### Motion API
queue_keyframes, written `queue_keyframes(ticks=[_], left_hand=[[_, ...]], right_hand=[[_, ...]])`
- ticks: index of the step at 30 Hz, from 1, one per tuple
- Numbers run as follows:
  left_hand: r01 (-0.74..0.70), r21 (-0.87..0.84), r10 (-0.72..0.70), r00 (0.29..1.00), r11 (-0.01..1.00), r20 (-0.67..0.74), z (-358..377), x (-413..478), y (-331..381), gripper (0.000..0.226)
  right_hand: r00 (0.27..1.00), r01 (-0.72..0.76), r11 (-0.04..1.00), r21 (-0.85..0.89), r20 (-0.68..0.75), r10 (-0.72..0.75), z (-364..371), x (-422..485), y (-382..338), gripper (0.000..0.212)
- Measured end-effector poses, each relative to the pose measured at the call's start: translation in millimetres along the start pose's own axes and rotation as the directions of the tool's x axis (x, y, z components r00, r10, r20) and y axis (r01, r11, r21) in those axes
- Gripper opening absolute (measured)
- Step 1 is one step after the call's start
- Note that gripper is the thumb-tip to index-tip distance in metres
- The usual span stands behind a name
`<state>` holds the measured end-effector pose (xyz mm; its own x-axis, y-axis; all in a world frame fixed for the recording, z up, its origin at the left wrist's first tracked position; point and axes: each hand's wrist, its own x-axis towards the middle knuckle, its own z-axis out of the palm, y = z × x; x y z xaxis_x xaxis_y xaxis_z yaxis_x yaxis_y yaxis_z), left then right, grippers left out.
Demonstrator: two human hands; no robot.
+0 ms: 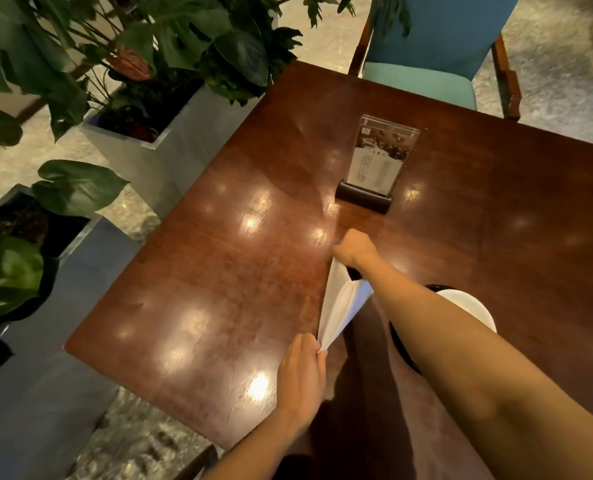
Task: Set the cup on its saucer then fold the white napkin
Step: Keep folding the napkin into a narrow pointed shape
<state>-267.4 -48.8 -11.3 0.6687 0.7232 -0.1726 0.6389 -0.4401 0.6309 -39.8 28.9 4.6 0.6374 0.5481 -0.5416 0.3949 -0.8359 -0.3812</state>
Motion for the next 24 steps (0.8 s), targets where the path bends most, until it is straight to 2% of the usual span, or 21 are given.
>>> queue_keyframes(ticks=[4, 8, 9, 12, 15, 17, 20, 24], left_hand=[[-0.017, 0.015, 0.017, 1.000, 1.000, 0.008, -0.3, 1.5, -2.0, 0.020], [-0.018, 0.020, 0.017, 1.000, 1.000, 0.008, 0.3, 2.9, -2.7, 0.014], [-0.016, 0.023, 0.016, 1.000, 1.000, 0.005, 0.6, 3.3, -2.8, 0.014], [0.002, 0.038, -0.003, 1.000, 0.999, 0.017, 0.0, 4.5, -1.0, 0.013], [0.024, 0.050, -0.026, 0.999, 0.998, 0.047, -0.4, 4.8, -0.8, 0.014], [0.031, 0.053, -0.034, 0.998, 0.998, 0.059, -0.5, 5.3, -1.1, 0.016], [0.048, 0.040, -0.051, 0.996, 0.998, 0.074, -2.0, 5.6, -1.1, 0.017], [0.050, 0.025, -0.052, 0.997, 0.998, 0.065, -1.2, 5.9, -1.7, 0.019]], right_hand=[[0.996, -0.030, 0.994, 0.102, -0.082, 0.038, 5.8, 3.1, -0.2, 0.029], [0.991, 0.132, 0.963, 0.236, -0.012, -0.133, -19.0, -0.9, 10.7, 0.009], [0.983, 0.177, 0.963, 0.204, 0.008, -0.183, -32.8, -1.8, 18.6, 0.016], [0.937, 0.325, 0.938, -0.117, 0.172, -0.303, -71.9, -7.7, 48.0, 0.033], [0.876, 0.425, 0.819, -0.385, 0.401, -0.266, -73.4, -17.7, 65.0, 0.035], [0.866, 0.468, 0.762, -0.447, 0.403, -0.296, -57.2, -21.0, 66.5, 0.027], [0.863, 0.505, 0.688, -0.521, 0.323, -0.388, -44.1, -22.7, 61.3, 0.017], [0.880, 0.474, 0.586, -0.657, 0.326, -0.346, -52.3, -22.1, 63.4, 0.025]])
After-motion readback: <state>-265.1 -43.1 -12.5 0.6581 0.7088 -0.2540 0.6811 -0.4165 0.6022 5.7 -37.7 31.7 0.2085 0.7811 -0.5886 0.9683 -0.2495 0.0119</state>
